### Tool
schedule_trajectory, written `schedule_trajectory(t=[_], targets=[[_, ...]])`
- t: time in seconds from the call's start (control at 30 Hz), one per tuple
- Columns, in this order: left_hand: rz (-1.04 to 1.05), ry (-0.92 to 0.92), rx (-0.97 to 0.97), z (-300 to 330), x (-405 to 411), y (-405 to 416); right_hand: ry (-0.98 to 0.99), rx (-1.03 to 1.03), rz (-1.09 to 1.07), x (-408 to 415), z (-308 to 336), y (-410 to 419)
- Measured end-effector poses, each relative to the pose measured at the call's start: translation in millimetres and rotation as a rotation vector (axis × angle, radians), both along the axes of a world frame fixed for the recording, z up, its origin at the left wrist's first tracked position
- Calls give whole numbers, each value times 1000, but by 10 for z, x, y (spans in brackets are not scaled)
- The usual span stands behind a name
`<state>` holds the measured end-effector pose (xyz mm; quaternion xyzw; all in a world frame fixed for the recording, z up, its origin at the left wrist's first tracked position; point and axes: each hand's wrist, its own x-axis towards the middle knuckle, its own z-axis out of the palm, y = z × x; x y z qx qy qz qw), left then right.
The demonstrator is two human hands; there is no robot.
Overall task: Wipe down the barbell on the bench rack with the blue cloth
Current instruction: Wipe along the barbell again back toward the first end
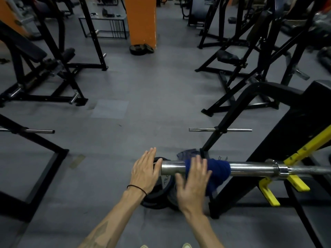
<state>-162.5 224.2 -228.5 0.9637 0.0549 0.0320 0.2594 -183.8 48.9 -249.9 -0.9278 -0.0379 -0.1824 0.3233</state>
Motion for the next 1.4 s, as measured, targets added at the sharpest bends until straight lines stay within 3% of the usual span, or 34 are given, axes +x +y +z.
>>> schedule_trajectory(t=[0.07, 0.17, 0.23, 0.37, 0.43, 0.53, 0.6, 0.7, 0.8, 0.87, 1.0, 1.07, 1.2, 1.3, 1.4], targets=[[11, 7, -8, -28, -24, 22, -19, -67, 193, -142, 7, 392], [33, -25, 8, -58, -31, 80, -130, -292, 421, -35, -43, 168], [23, -27, 8, -48, -33, 99, -172, -346, 342, 89, -94, -220], [24, -34, -5, -30, -70, 93, -45, -75, -12, 6, -76, -242], [21, -29, -1, -46, -83, 86, -5, -21, 47, -97, -36, 174], [14, -22, -7, -107, -76, 95, -84, -223, 339, -129, -49, 290], [15, -60, -4, -133, -64, 108, -148, -330, 385, 2, -68, -18], [-49, -94, -7, -160, -69, 76, -158, -274, 172, 89, -115, -491], [-122, -119, -14, -230, -97, -13, -60, -71, -38, 2, -96, -269], [-110, -102, -55, -285, -62, -84, -17, -12, 20, -104, -44, 153], [-47, -239, -65, -218, 112, -167, -96, -214, 346, -129, -89, 195], [-52, -173, -69, -113, 228, -147, -153, -317, 320, -6, -130, -160], [60, 161, -46, 19, 434, -175, -37, -136, 75, -31, -60, -139], [38, 19, -148, 29, 337, -183, -55, -165, 226, -161, -67, 375], [-3, -130, -176, -55, 164, -1, -133, -336, 427, -28, -61, 137]])
